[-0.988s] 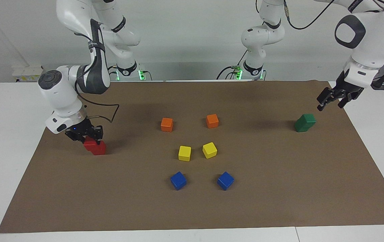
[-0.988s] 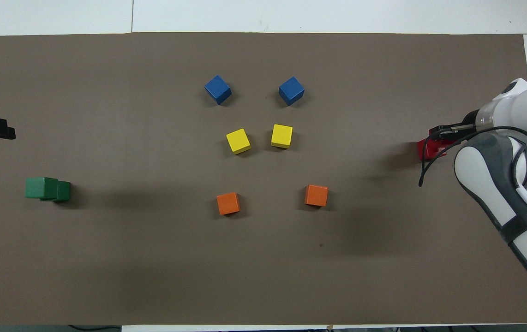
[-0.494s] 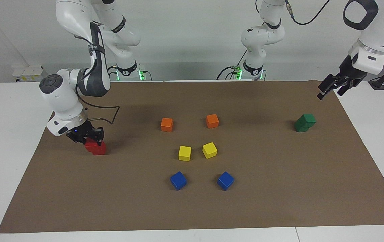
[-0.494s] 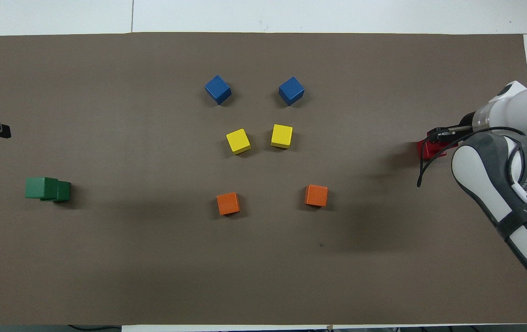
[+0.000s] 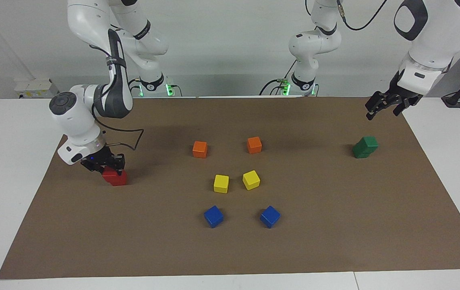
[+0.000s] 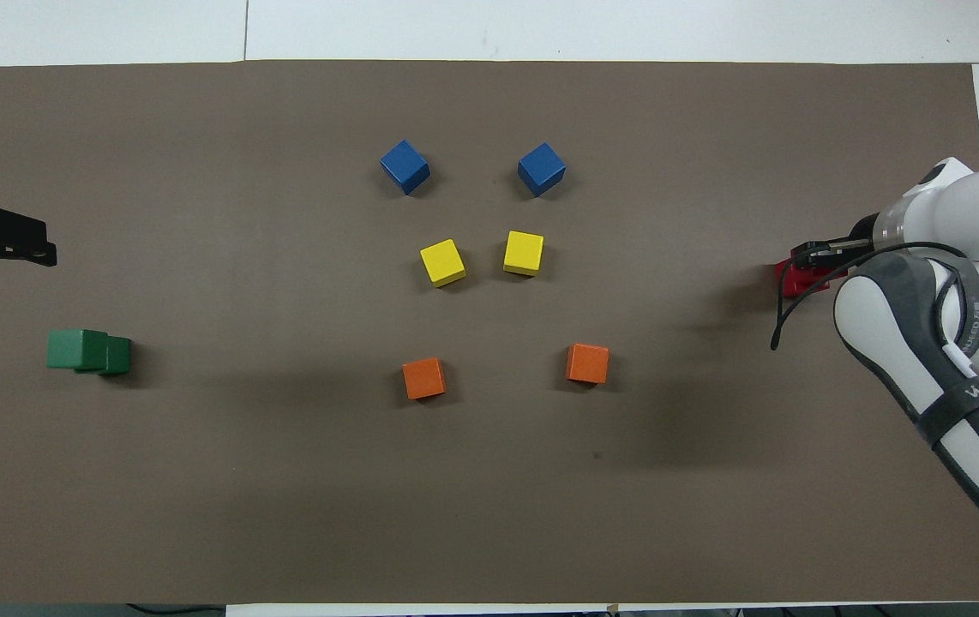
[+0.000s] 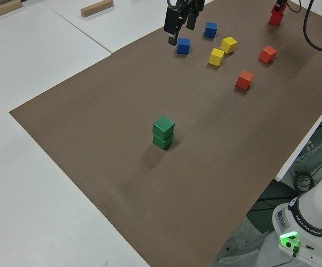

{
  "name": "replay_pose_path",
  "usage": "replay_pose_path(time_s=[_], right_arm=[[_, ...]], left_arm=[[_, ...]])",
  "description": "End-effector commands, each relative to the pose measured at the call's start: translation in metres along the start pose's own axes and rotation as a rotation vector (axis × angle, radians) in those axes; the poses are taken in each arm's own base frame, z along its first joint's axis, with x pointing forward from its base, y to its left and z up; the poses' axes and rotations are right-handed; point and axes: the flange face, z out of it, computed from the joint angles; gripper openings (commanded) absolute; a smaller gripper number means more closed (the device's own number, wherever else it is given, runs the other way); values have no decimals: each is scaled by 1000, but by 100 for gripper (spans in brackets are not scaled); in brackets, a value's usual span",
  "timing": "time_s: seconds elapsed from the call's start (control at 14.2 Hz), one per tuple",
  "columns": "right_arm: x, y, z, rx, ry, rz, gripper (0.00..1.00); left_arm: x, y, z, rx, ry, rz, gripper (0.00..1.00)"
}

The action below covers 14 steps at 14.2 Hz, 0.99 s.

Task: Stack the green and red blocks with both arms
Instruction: 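Release the red block and withdraw the right gripper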

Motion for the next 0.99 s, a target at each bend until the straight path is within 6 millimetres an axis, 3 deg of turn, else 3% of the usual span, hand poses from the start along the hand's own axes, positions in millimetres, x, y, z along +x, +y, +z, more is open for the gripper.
replay_pose_path(time_s=[0.0,0.92], right_arm=[[-10,2,6,9,23,-22,0],[-17,1,11,9,7,-21,0]], left_arm=[[4,-3,-5,51,-5,38,100],[2,-8,-7,-10,-2,18,100]])
